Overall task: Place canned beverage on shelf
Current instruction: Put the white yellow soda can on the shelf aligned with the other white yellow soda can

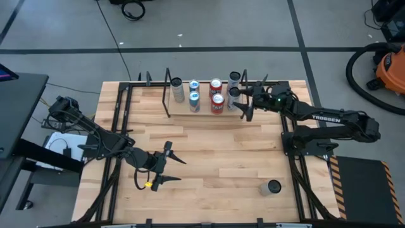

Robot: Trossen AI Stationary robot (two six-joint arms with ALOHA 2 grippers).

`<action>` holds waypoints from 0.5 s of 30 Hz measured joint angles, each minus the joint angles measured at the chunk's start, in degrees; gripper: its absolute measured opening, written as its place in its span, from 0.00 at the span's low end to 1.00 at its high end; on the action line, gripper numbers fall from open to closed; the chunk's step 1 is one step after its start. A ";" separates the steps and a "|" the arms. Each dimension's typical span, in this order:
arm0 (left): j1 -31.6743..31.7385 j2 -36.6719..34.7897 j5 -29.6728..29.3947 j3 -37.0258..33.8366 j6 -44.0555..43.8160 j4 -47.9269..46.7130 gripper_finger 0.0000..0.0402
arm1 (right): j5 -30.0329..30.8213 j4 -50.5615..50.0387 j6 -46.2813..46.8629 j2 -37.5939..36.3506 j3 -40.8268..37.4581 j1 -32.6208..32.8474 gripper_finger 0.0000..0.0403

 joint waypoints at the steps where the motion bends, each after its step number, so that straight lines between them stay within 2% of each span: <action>1: 0.00 0.00 0.00 0.00 0.02 0.02 0.71 | -1.56 0.15 -0.02 -0.09 0.00 0.00 0.76; 6: 0.00 0.00 0.00 0.00 0.83 0.04 0.71 | -7.24 0.64 -0.04 -0.19 0.36 0.00 0.77; 15: 0.00 0.00 0.00 0.01 1.39 0.22 0.71 | -7.41 -2.67 -0.04 -0.63 0.39 0.20 0.89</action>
